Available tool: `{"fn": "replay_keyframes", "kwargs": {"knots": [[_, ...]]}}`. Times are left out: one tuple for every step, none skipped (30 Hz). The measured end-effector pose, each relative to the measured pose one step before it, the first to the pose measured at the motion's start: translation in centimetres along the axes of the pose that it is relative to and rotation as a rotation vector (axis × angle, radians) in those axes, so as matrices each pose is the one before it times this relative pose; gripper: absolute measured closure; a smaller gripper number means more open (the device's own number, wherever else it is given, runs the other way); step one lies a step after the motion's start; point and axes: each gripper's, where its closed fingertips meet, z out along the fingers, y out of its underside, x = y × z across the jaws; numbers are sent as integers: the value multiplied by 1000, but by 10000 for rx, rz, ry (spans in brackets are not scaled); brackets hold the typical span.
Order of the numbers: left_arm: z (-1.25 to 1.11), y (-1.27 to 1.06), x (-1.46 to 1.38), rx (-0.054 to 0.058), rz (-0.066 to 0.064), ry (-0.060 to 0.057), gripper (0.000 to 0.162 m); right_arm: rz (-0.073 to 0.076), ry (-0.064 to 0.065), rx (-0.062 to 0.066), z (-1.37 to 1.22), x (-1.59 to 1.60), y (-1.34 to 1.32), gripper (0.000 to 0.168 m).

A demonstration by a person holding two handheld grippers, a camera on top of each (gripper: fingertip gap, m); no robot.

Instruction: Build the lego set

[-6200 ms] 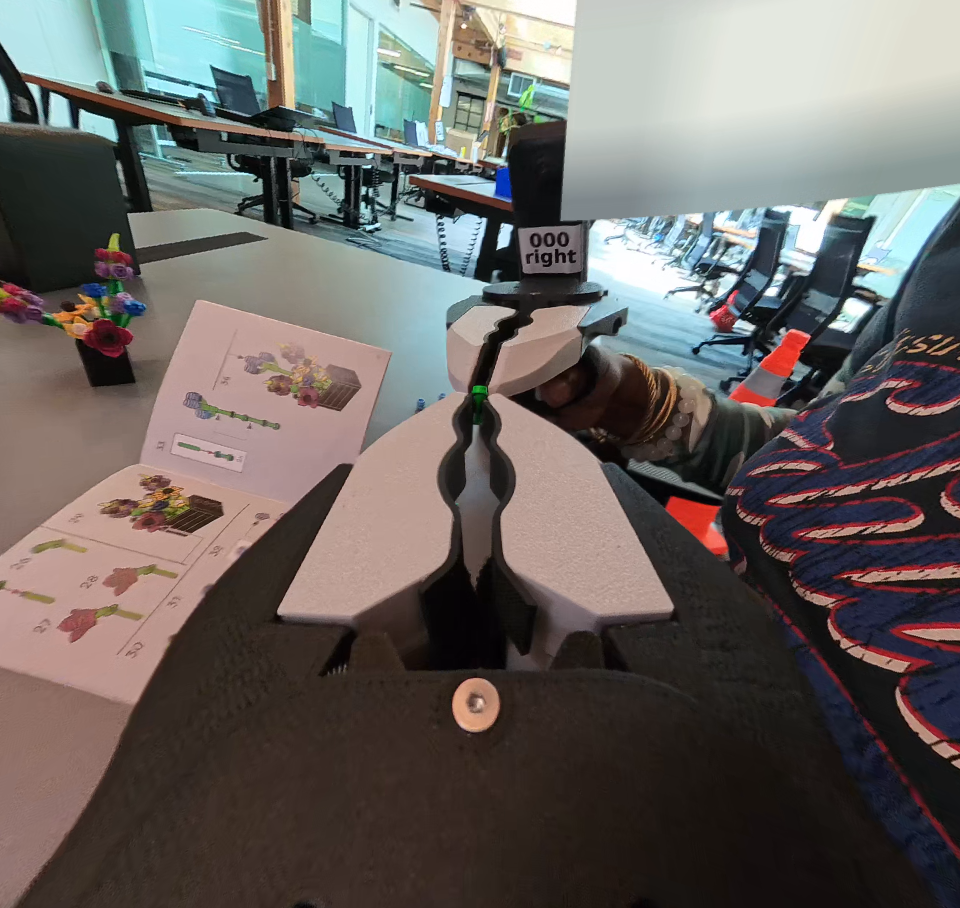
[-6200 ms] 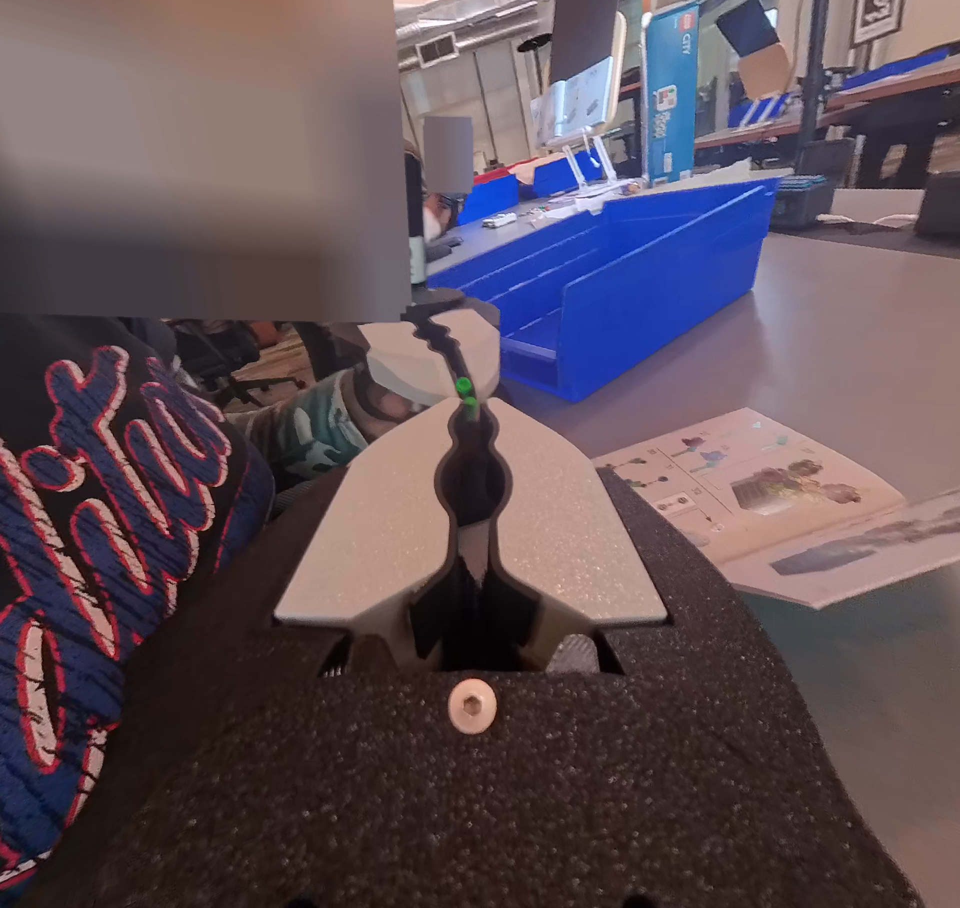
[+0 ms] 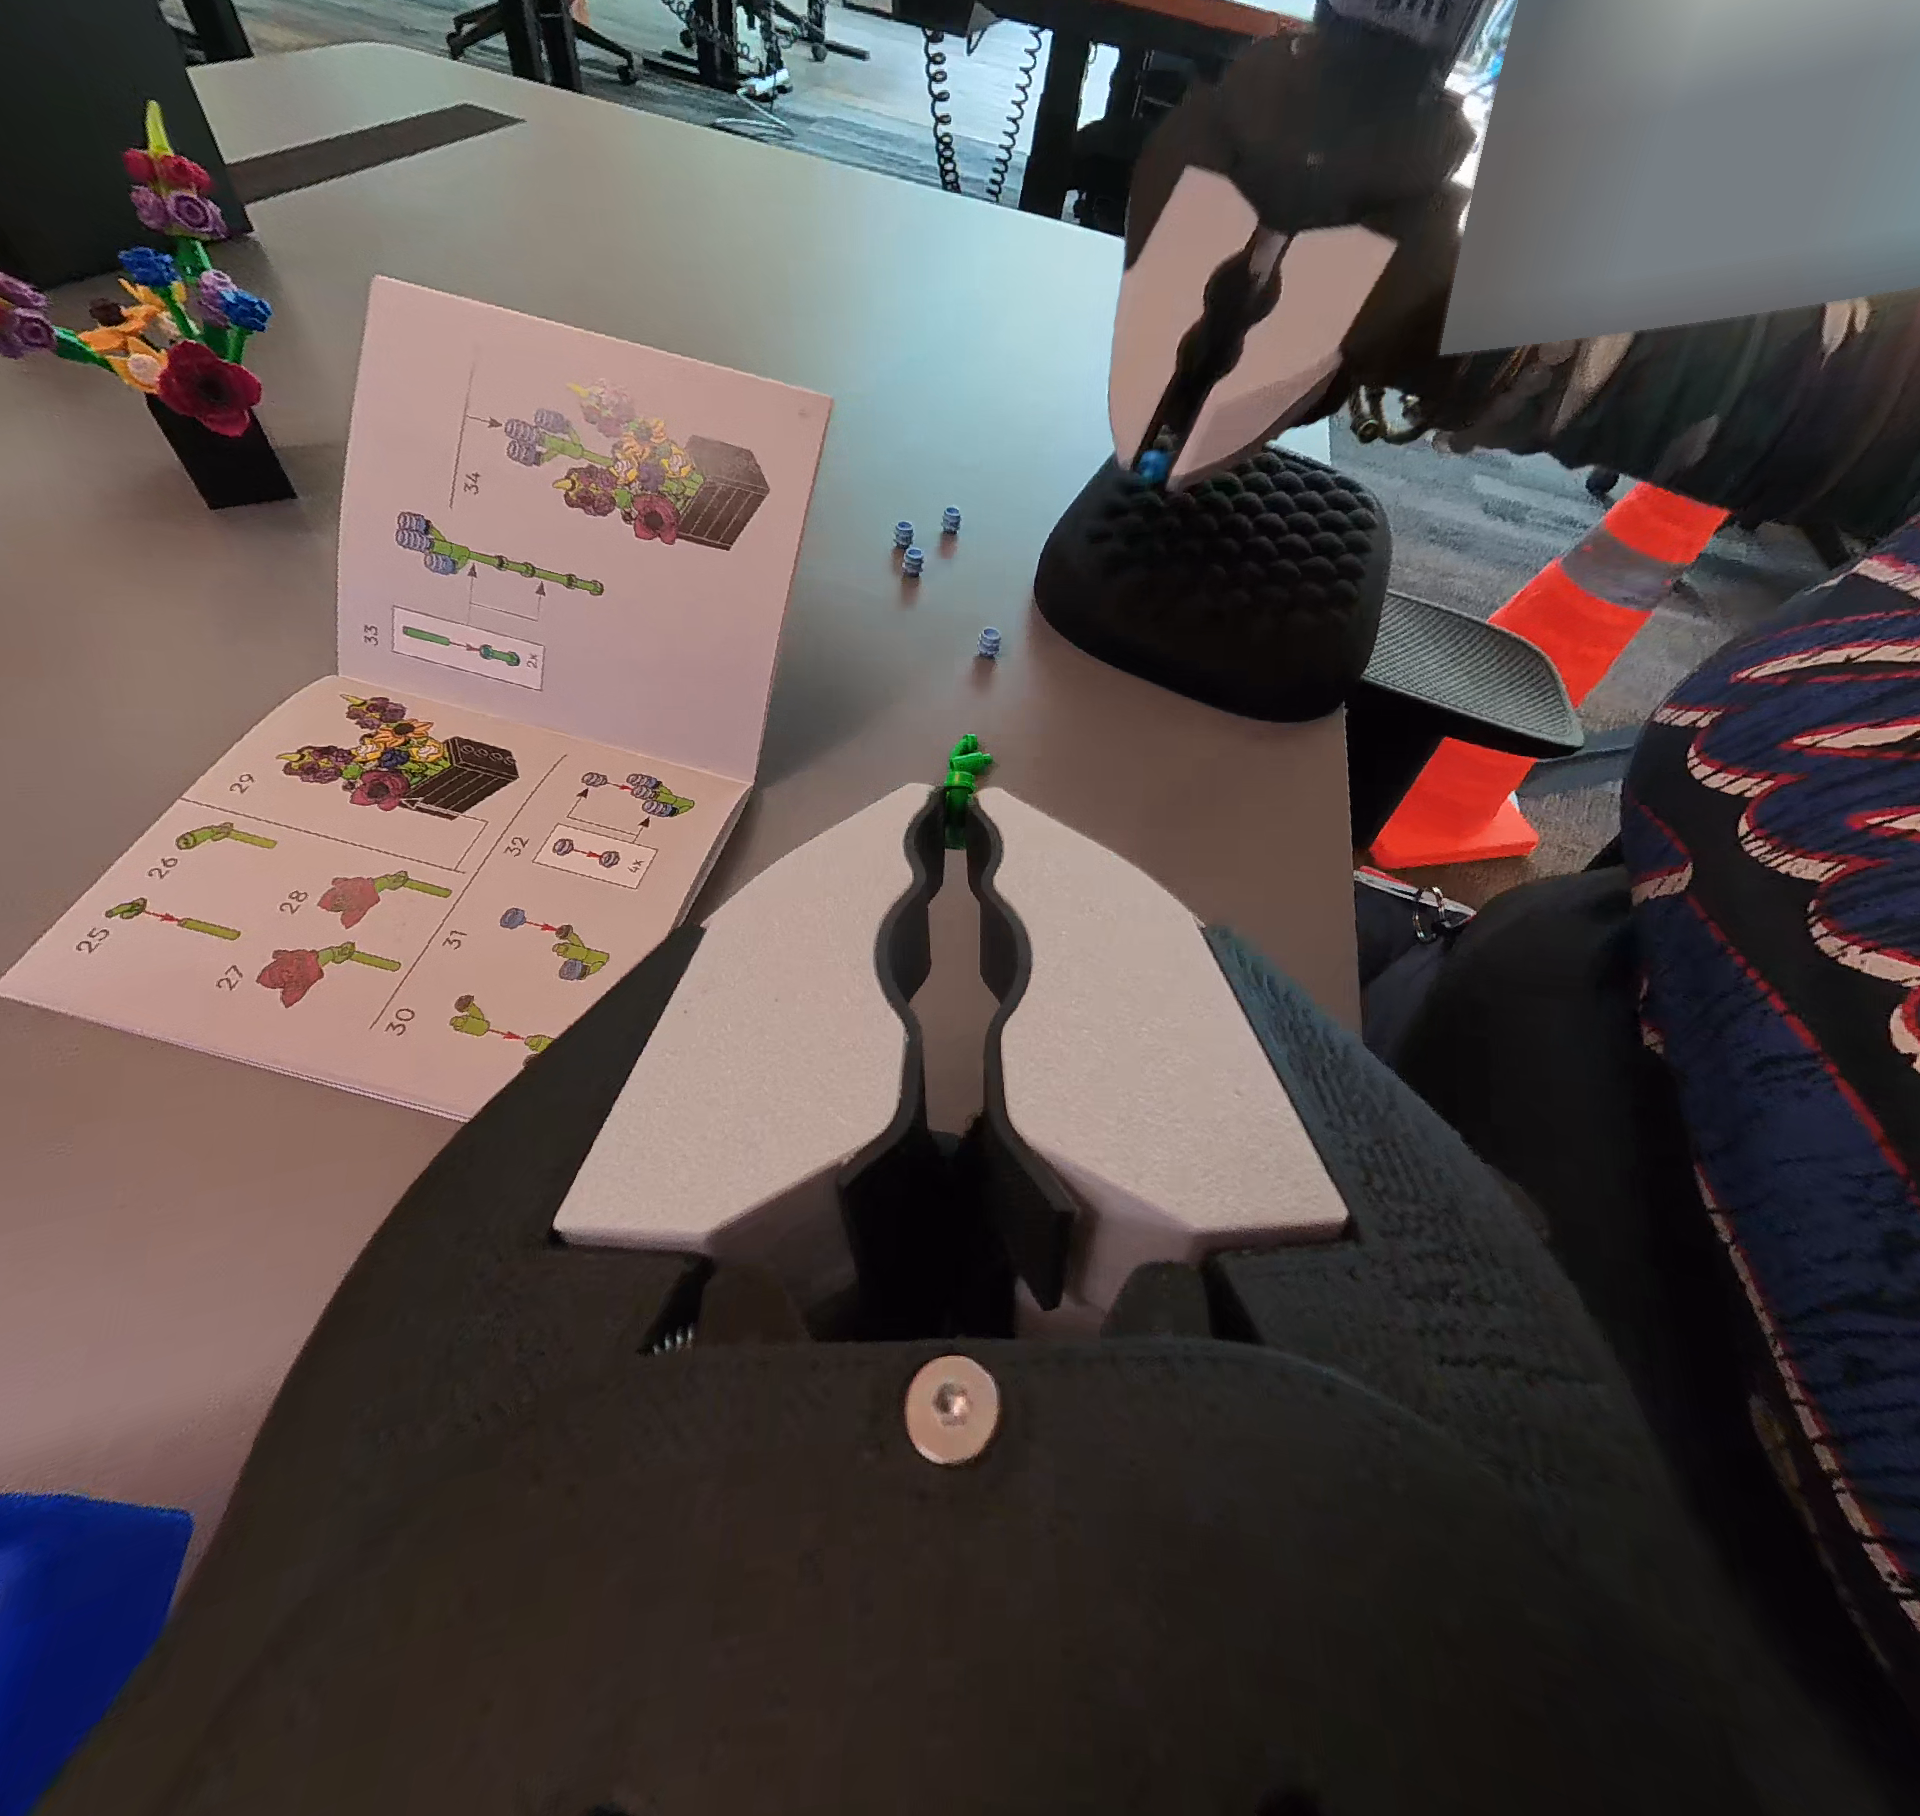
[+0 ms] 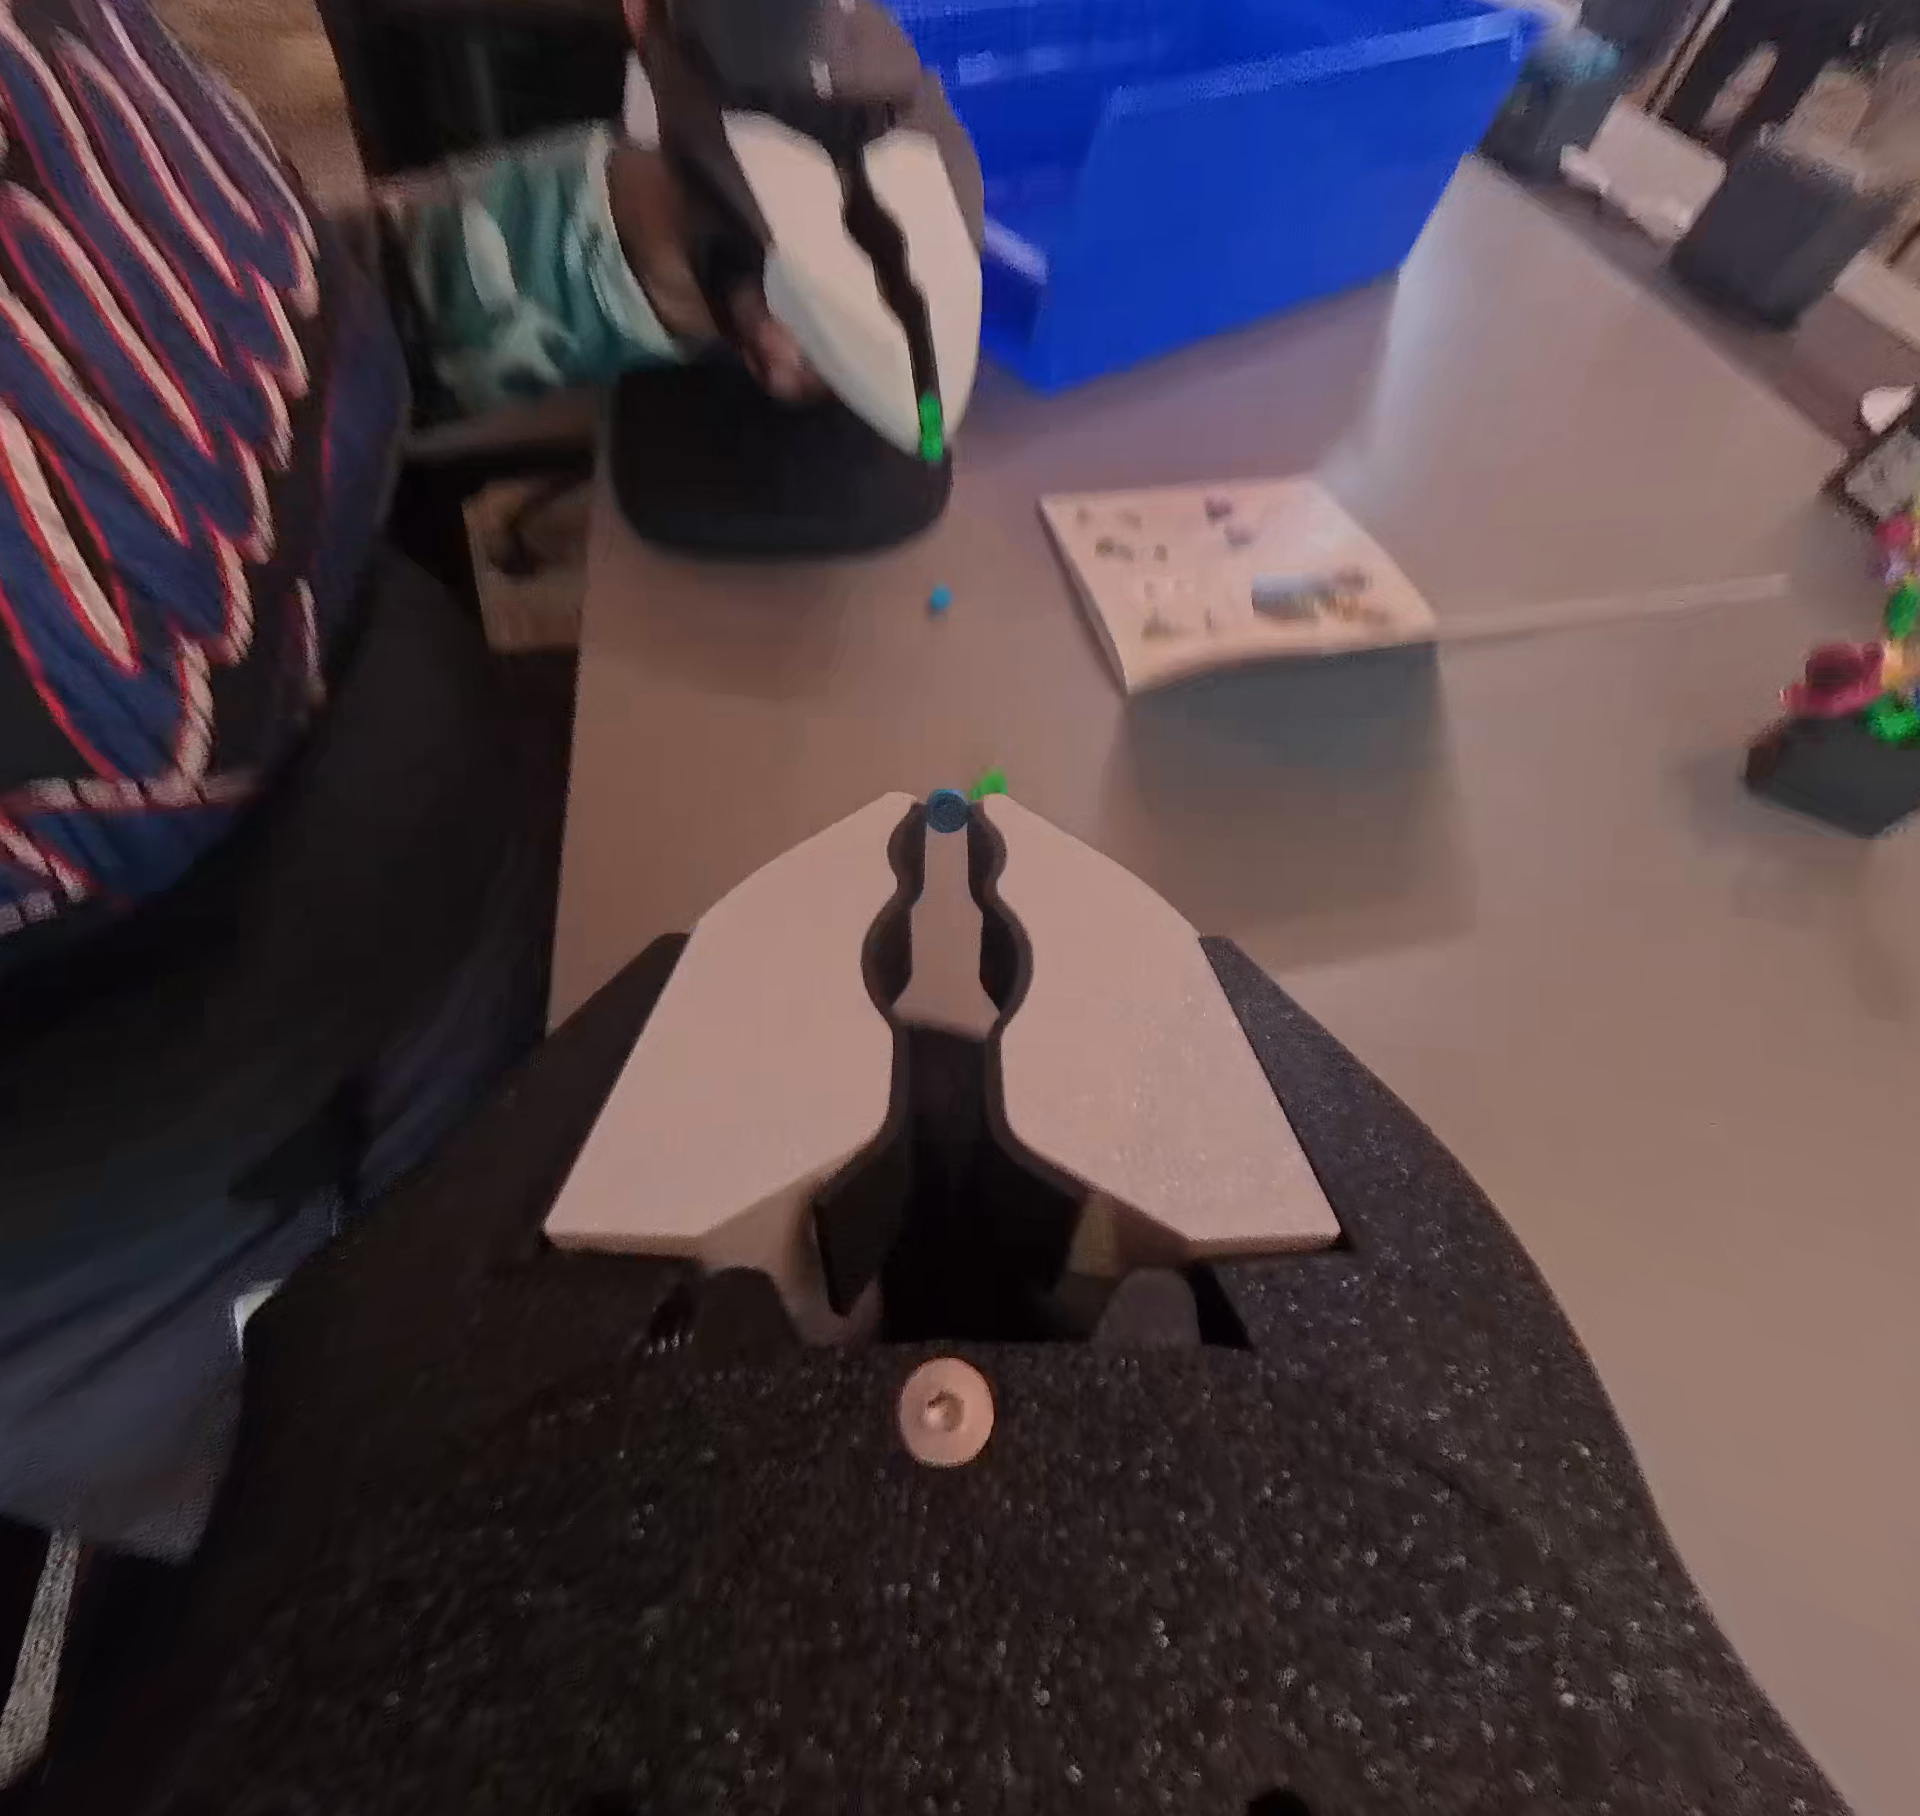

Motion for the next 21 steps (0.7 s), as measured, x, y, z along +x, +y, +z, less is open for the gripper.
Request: {"fn": "replay_keyframes", "kwargs": {"knots": [[62, 77, 78, -68, 65, 16, 158, 120, -122, 467, 761, -202, -1199, 161], [41, 70, 94, -53, 72, 23, 158, 143, -150, 387, 898, -193, -1003, 161], [30, 49, 97, -43, 70, 33, 158, 180, -161, 291, 1003, -145, -786, 161], [40, 42, 105, -42, 60, 46, 158, 254, -195, 226, 1106, -159, -621, 161], [28, 64, 112, -43, 46, 65, 158, 311, -236, 142, 1171, -185, -431, 161], [23, 46, 132, -35, 45, 84, 158, 347, -196, 26, 1171, -108, -207, 161], [16, 25, 130, -22, 46, 81, 158, 374, -190, -73, 1111, -97, 19, 161], [3, 29, 130, -11, 46, 78, 158, 314, -175, -106, 970, -46, 114, 161], [-9, 2, 122, 0, 53, 71, 158, 257, -58, -69, 770, 120, 126, 161], [-6, 7, 115, 5, 56, 62, 158, 204, -62, -33, 590, 129, 119, 161], [-14, 1, 129, 4, 58, 66, 158, 126, -63, -56, 454, 142, 176, 161], [-5, 5, 96, 3, 45, 58, 158, 62, 12, -71, 352, 206, 204, 161], [-7, 3, 79, 4, 26, 46, 158, 13, -71, -80, 317, 23, 194, 161], [-11, 1, 55, 3, 7, 44, 158, -16, -94, -67, 258, -80, 125, 161], [-8, -5, 25, 5, -9, 29, 158, -52, -44, -31, 191, -59, 37, 161], [-15, -10, 6, 13, -12, 10, 158, -51, -27, -35, 147, -41, 45, 161], [-8, -6, -11, 6, -11, 0, 158, -15, -10, 38, 44, 16, -48, 161], [-23, -15, 16, 20, -8, 17, 158, 29, -29, 57, -6, 14, -46, 161], [-7, -8, -8, 8, -12, 2, 158, 41, -22, 5, -10, 17, 21, 161], [15, 25, 14, -20, -7, 13, 158, -4, -22, 8, 11, -21, 8, 161], [43, 58, 26, -49, 5, 16, 158, -31, -19, 3, 20, -49, 2, 161]]}}
